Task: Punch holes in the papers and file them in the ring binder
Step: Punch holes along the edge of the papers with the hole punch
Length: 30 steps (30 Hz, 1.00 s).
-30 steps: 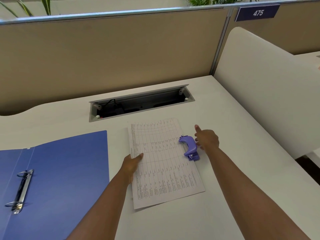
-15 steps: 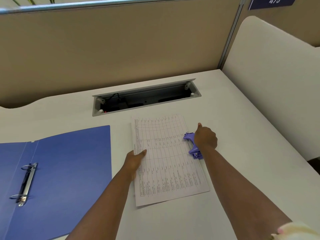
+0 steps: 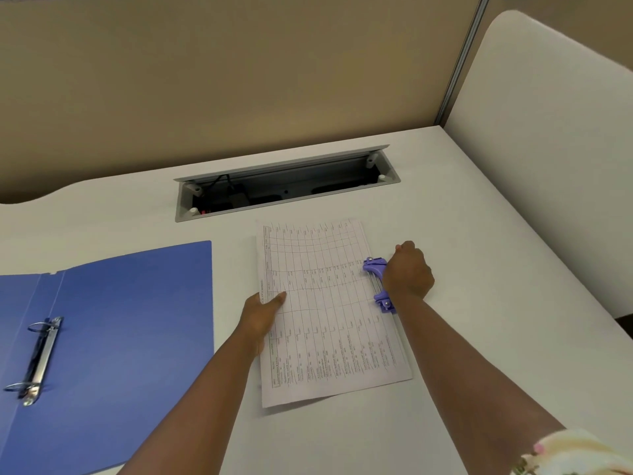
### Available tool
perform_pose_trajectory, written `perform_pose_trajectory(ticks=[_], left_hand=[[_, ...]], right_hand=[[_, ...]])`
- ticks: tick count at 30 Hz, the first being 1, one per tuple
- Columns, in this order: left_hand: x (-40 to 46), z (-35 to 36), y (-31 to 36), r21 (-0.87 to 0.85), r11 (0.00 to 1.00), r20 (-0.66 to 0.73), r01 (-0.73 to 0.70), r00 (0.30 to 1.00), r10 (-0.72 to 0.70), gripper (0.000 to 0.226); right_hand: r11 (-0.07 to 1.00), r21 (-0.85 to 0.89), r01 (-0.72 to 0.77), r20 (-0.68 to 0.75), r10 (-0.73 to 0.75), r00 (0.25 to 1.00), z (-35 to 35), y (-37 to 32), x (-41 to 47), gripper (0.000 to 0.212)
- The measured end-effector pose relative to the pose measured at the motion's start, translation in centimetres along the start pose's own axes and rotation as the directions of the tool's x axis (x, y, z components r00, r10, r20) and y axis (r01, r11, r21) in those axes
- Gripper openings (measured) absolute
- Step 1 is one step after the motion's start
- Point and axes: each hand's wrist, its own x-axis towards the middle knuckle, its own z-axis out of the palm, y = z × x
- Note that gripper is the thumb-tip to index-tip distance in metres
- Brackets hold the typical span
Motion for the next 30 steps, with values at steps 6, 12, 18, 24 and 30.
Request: perform_pose_trajectory(ticks=[6, 12, 18, 24, 30], left_hand=[[-0.21, 0.01, 0.22, -0.003, 1.000, 0.002, 0.016, 1.000, -0.015, 0.041], [-0.44, 0.03, 0.38, -0.001, 1.000, 0.003, 0.007, 1.000, -0.007, 0.041], [-0.60, 0.11, 0.54, 0.008, 1.000, 0.005, 0.007, 1.000, -0.007, 0.041], [-0.55, 0.03, 0.53, 0.003, 1.000, 0.012, 0.026, 1.000, -0.026, 0.041], [-0.52, -0.19, 0.53, -0.031, 0.998, 0.040, 0.050, 0.998, -0.049, 0.040]], right_hand=[[1.000, 0.011, 0.006, -0.025, -0.006, 1.000, 0.25, 0.26, 0.08, 0.033], [0.999, 0.035, 0.007, -0.045, -0.006, 0.999, 0.35, 0.28, -0.01, 0.034], [0.999, 0.045, -0.003, -0.050, 0.005, 0.999, 0.21, 0.14, -0.10, 0.034], [0.989, 0.127, -0.072, 0.041, 0.068, 0.997, -0.41, -0.33, 0.48, 0.041], [0.995, 0.097, -0.039, -0.027, 0.042, 0.999, -0.16, -0.10, 0.04, 0.038]])
